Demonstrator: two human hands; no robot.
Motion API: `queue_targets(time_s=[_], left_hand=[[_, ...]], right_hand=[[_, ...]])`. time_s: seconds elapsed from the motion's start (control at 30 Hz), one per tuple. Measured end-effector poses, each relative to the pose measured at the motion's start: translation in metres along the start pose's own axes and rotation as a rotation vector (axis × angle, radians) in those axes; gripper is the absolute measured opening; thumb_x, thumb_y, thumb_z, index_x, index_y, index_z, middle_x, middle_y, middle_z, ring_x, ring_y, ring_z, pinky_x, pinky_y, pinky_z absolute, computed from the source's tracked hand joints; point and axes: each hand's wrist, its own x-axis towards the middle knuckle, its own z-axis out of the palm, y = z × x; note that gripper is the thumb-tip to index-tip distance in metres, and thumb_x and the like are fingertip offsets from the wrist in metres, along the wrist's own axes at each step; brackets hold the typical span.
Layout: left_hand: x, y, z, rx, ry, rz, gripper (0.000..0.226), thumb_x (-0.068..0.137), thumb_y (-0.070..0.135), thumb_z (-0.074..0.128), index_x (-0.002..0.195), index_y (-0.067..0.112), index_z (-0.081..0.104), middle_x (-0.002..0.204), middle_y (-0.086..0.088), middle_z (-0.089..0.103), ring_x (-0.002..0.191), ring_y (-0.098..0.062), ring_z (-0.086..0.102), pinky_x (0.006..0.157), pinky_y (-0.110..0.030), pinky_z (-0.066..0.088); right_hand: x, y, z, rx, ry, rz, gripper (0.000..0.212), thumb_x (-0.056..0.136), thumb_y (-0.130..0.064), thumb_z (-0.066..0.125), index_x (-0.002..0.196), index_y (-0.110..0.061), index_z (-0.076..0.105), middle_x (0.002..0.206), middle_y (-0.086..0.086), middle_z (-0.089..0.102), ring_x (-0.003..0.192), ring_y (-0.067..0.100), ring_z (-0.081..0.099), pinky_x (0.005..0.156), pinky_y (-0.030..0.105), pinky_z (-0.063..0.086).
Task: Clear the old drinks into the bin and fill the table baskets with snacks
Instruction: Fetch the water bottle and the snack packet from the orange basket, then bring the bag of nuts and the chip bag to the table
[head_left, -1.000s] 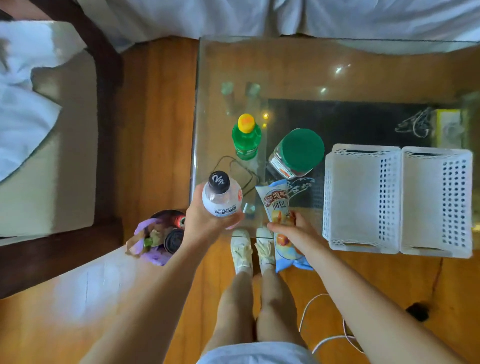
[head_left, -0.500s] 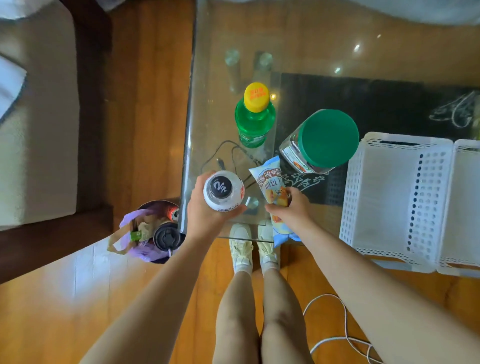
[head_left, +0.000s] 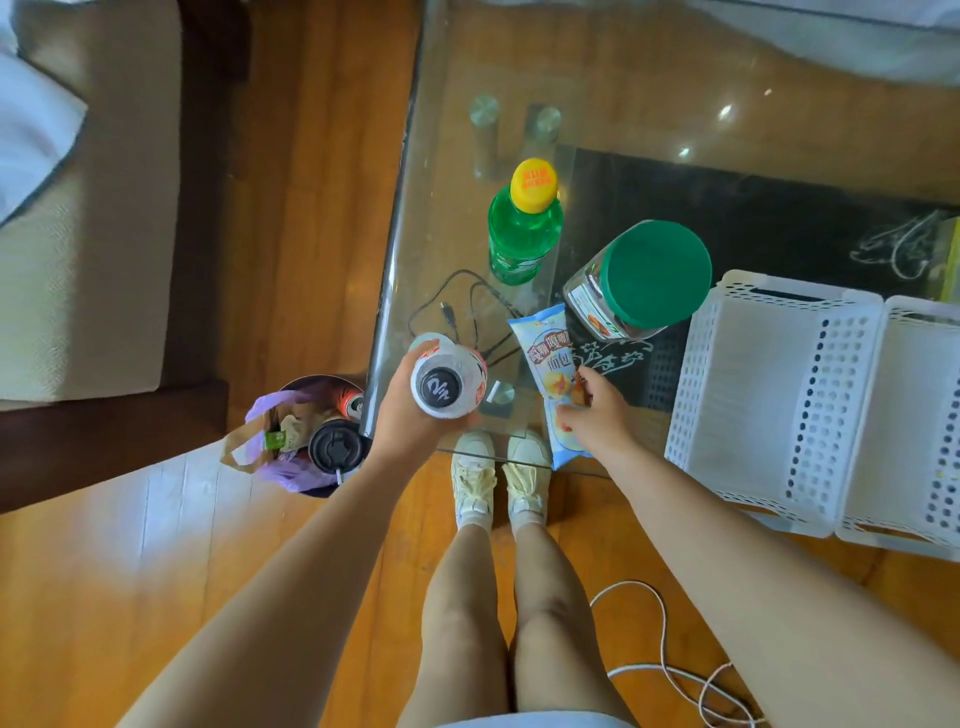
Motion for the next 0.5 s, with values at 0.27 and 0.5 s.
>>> queue_targets(time_s=[0.27, 0.5], left_hand=[[-0.077, 0.022, -0.017, -0.229, 0.173, -0.335, 0.064, 0.073, -0.003, 0.072, 0.128, 0.017, 0.047, 0.101, 0.009, 0.058, 0.087, -0.007, 0.055, 0.064, -0.016, 0.046], [-0.195, 0.003, -0.037, -0.562, 0.42, -0.619, 0.033, 0.088, 0.005, 0.057, 0.121, 0.009, 0.057, 0.089, -0.002, 0.065, 0.071, -0.01, 0.058, 0.058, -0.022, 0.046]], right_hand=[[-0.079, 0.005, -0.042, -0.009, -0.069, 0.056, 0.045, 0.088, -0.014, 0.057, 0.132, -0.013, 0.047, 0.131, 0.013, 0.054, 0.115, 0.026, 0.054, 0.097, 0.034, 0.043], [-0.135, -0.01, -0.046, -0.248, -0.168, 0.072, 0.031, 0.09, -0.011, 0.053, 0.121, -0.01, 0.055, 0.107, 0.014, 0.065, 0.092, 0.026, 0.061, 0.086, 0.041, 0.05]])
